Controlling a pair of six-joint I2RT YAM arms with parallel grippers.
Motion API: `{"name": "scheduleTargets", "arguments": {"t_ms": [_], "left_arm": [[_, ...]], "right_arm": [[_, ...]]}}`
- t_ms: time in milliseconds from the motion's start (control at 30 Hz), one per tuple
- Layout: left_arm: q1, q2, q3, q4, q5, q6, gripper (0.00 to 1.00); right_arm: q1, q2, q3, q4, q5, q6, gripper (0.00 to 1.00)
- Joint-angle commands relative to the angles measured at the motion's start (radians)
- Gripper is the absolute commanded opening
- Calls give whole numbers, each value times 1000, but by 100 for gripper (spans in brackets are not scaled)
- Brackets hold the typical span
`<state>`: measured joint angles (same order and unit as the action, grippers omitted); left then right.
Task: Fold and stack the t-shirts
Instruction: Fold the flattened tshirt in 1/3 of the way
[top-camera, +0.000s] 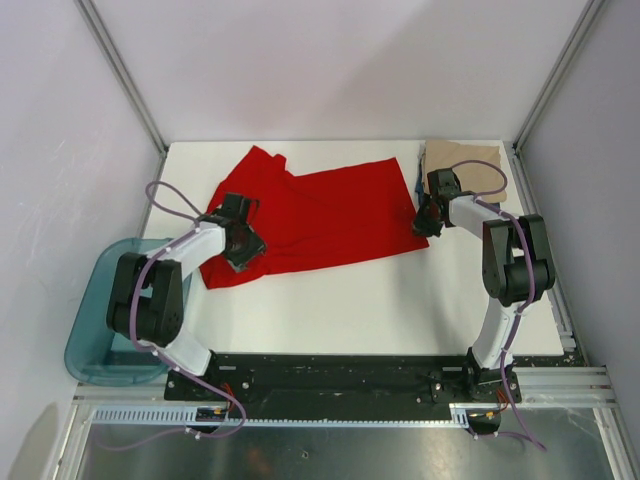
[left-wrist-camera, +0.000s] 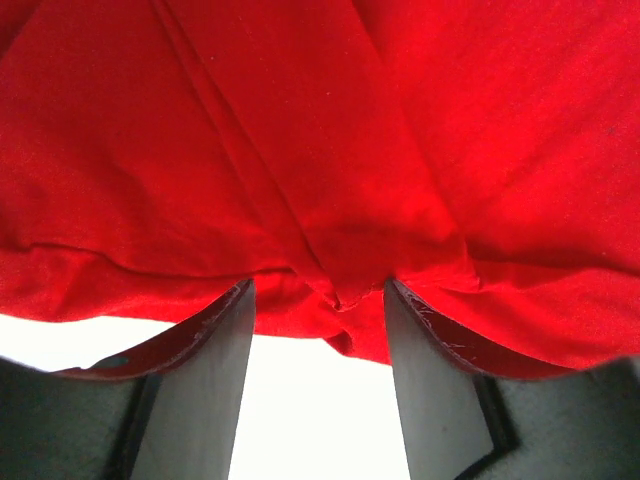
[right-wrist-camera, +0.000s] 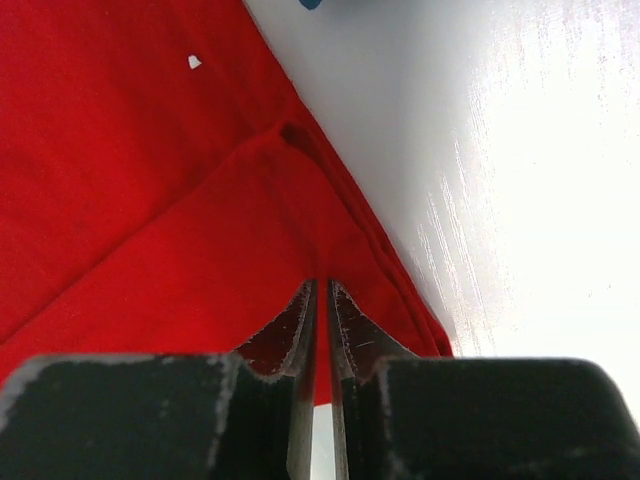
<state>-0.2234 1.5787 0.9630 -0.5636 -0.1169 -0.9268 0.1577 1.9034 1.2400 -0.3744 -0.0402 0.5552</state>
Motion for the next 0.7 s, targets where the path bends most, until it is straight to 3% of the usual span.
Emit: {"name": "scheduleTargets", "arguments": {"t_ms": [0,333,667], "left_arm": [[-6,35,37,46,10,-33,58],[-5,56,83,54,-25,-19,42],[-5,130,160,54,-25,42,2]], "right_arm": [[6,-48,-3,15,-7,-17,11],[5,-44,-4,16,-10,-17,10],[2,-42,-4,17,-15,-17,10]]}}
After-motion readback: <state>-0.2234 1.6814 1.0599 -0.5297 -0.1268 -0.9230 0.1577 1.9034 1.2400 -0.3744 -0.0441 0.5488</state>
